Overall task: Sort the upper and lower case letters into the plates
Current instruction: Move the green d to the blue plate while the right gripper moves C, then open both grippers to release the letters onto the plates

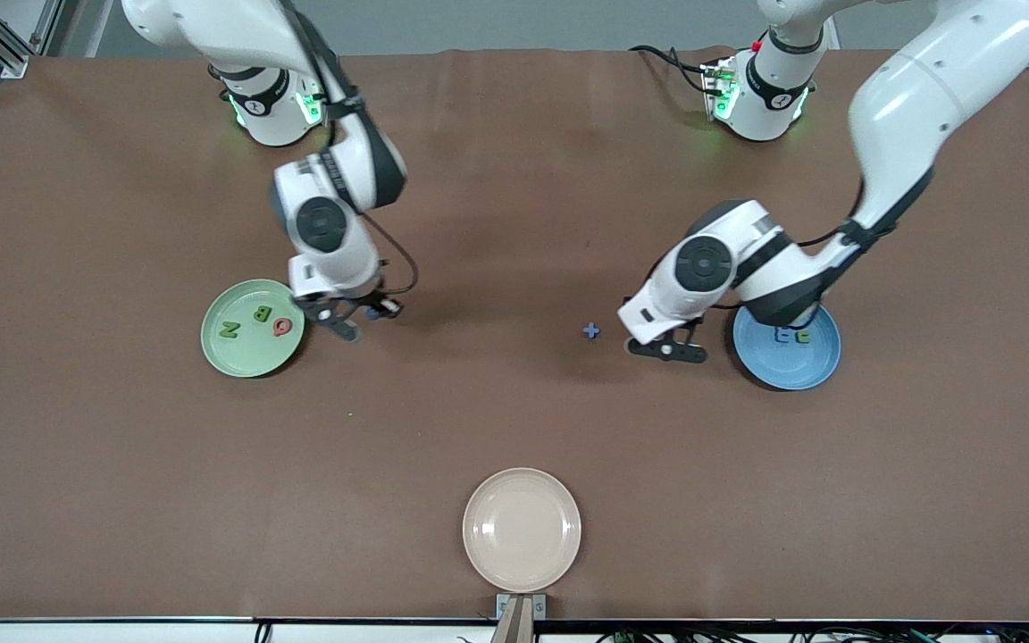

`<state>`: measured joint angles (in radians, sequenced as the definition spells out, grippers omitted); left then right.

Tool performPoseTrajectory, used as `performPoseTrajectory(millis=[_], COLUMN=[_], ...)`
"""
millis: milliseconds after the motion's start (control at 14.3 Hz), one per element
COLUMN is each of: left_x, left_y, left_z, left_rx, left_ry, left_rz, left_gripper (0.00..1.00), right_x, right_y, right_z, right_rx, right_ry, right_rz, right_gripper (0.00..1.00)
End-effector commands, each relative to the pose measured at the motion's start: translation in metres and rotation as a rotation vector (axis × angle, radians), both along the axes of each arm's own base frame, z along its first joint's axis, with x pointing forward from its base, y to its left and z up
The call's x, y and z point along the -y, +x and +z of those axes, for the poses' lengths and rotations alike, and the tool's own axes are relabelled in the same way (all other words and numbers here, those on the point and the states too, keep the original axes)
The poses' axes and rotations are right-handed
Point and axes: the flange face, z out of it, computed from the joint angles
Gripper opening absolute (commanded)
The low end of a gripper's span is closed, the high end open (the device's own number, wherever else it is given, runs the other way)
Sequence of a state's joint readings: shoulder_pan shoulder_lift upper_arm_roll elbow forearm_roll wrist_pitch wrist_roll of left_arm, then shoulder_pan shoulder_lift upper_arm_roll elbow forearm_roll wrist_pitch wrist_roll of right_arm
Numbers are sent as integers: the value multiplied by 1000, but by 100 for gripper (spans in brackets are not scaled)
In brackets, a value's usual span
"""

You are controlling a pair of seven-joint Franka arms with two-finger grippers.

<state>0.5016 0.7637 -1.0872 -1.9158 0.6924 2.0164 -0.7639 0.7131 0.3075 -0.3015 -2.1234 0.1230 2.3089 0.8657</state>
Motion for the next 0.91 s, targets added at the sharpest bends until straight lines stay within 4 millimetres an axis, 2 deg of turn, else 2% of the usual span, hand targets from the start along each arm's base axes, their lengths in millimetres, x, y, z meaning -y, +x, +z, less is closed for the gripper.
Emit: performPoseTrajectory(millis=[0, 140, 351, 491, 841], left_x=[-44, -84, -139, -159, -181], left_y=[-3, -1, -5, -10, -23], left_z=[16, 16, 3, -8, -42], left_rx=[-24, 6, 19, 62, 117], left_ry=[40, 63, 84, 59, 32], left_rz=[-8, -30, -85, -92, -135], left_gripper=[14, 14, 14, 14, 15], right_x=[81, 151, 204, 219, 221], right_y=[9, 20, 21, 25, 29], right_z=[0, -7, -17, -30, -51], right_rx=[-28, -43, -8, 22, 44], right_ry=[35, 54, 64, 51, 30], right_rz=[100, 158, 214, 229, 231], right_gripper=[0, 1, 1, 1, 2])
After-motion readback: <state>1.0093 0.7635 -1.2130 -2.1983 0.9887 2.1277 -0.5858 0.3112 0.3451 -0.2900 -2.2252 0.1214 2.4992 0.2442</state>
